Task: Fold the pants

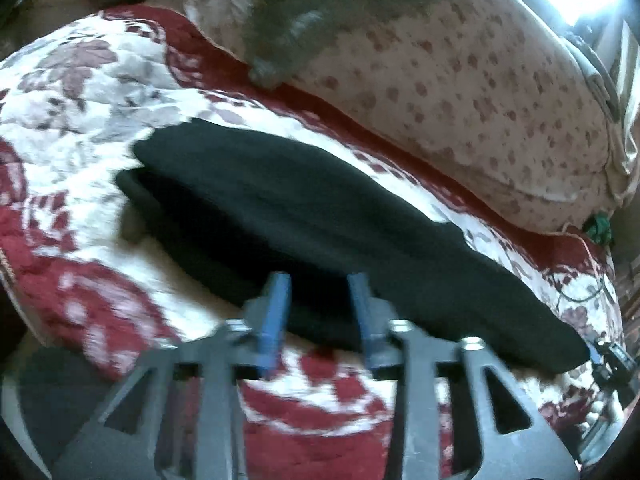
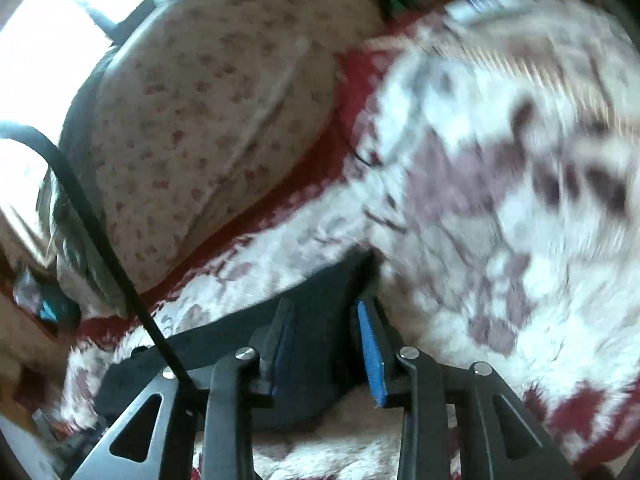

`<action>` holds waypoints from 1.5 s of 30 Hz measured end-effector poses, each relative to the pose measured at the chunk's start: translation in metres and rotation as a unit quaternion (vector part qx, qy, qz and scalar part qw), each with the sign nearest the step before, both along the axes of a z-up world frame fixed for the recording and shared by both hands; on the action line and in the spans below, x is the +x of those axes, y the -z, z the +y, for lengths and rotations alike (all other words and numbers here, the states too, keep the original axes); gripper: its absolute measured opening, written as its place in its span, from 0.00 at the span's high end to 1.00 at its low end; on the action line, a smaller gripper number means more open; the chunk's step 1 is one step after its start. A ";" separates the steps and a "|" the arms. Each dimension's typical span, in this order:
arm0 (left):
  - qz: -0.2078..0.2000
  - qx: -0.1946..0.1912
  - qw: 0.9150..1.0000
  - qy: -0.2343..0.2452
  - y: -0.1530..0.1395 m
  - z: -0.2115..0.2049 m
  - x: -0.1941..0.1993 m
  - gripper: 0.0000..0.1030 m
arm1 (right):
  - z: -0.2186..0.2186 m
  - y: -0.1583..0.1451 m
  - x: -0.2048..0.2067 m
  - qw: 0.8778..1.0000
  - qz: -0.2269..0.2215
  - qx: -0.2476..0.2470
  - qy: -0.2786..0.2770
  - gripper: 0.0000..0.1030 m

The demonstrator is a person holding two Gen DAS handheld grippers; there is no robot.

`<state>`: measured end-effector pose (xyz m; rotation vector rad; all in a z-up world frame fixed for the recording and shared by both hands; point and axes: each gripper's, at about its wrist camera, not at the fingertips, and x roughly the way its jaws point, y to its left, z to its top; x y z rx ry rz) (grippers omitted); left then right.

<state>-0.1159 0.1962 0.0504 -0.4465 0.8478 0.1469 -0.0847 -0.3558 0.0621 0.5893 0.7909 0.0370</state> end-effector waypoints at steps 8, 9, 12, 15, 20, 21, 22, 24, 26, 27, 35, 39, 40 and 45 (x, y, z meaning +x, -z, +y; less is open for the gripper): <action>0.015 -0.016 0.998 -0.054 0.003 0.057 -0.009 0.57 | 0.157 -0.015 0.026 0.962 -0.059 0.018 -0.266 0.67; 0.017 -0.022 0.998 -0.056 0.005 0.062 -0.009 0.57 | 0.176 -0.013 0.028 0.955 -0.058 0.020 -0.289 0.67; 0.021 -0.032 0.997 -0.060 0.007 0.072 -0.003 0.57 | 0.246 -0.006 0.036 0.928 -0.062 0.015 -0.366 0.67; 0.025 -0.036 0.997 -0.056 0.009 0.076 0.004 0.57 | 0.301 0.000 0.042 0.906 -0.060 -0.007 -0.420 0.67; 0.038 -0.031 0.998 -0.042 0.015 0.074 0.020 0.57 | 0.361 0.008 0.033 0.875 -0.062 -0.054 -0.477 0.63; 0.041 -0.030 0.998 -0.040 0.017 0.073 0.022 0.57 | 0.369 0.011 0.031 0.870 -0.064 -0.064 -0.484 0.63; 0.045 -0.027 0.998 -0.038 0.020 0.073 0.024 0.57 | 0.373 0.014 0.031 0.867 -0.066 -0.072 -0.488 0.62; 0.050 -0.022 0.998 -0.033 0.024 0.072 0.025 0.57 | 0.385 0.021 0.032 0.858 -0.072 -0.101 -0.498 0.62; 0.051 -0.027 0.998 -0.032 0.027 0.074 0.024 0.56 | 0.393 0.025 0.025 0.845 -0.082 -0.143 -0.508 0.60; 0.050 -0.031 0.998 -0.032 0.027 0.075 0.023 0.55 | 0.400 0.026 0.024 0.841 -0.087 -0.157 -0.511 0.60; 0.045 -0.045 0.998 -0.028 0.027 0.082 0.020 0.54 | 0.420 0.038 0.014 0.804 -0.127 -0.281 -0.509 0.60; 0.043 -0.041 0.998 -0.032 0.029 0.082 0.027 0.53 | 0.421 0.039 0.016 0.805 -0.140 -0.275 -0.506 0.66; 0.043 -0.044 0.997 -0.036 0.029 0.083 0.030 0.53 | 0.418 0.038 0.019 0.810 -0.138 -0.265 -0.505 0.73; 0.038 -0.057 0.996 -0.054 0.023 0.088 0.036 0.53 | 0.403 0.031 0.039 0.839 -0.114 -0.178 -0.501 0.86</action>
